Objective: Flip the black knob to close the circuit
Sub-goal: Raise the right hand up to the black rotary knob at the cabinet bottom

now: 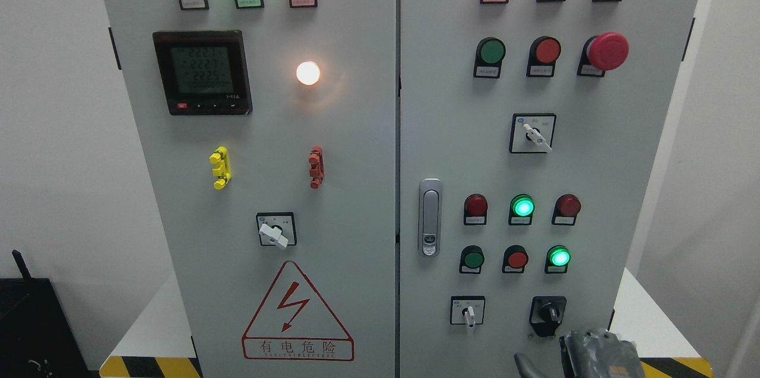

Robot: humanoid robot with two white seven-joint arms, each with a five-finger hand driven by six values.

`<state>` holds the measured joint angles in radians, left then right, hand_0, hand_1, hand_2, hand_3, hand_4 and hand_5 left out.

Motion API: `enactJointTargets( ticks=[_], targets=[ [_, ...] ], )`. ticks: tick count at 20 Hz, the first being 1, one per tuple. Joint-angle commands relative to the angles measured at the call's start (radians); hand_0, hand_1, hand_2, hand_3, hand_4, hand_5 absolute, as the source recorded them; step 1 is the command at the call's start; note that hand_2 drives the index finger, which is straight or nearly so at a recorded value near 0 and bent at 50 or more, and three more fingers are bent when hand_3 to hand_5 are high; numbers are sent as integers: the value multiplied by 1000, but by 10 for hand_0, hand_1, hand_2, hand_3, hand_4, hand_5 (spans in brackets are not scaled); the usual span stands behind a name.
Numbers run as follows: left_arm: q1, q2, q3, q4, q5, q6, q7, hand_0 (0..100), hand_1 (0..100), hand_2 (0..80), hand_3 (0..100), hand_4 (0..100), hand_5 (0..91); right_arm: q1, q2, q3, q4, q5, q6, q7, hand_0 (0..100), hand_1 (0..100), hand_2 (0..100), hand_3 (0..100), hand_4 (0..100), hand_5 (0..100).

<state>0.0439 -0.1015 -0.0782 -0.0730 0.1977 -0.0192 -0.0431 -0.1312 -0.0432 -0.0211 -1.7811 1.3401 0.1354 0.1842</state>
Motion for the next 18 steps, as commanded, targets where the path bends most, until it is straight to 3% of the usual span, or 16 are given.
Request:
enactJointTargets(
  ticks=[1, 18],
  targets=[
    [1, 0, 0, -1, 0, 1, 0, 120, 556, 0, 0, 0, 0, -8, -60, -40, 51, -6, 0, 0, 0, 0, 929, 1000, 892, 820],
    [1, 0, 0, 1, 0, 1, 0, 120, 556, 0, 0, 0, 0, -84, -49, -26, 138, -6, 24, -20, 0, 0, 930, 1000, 893, 825]
  ],
)
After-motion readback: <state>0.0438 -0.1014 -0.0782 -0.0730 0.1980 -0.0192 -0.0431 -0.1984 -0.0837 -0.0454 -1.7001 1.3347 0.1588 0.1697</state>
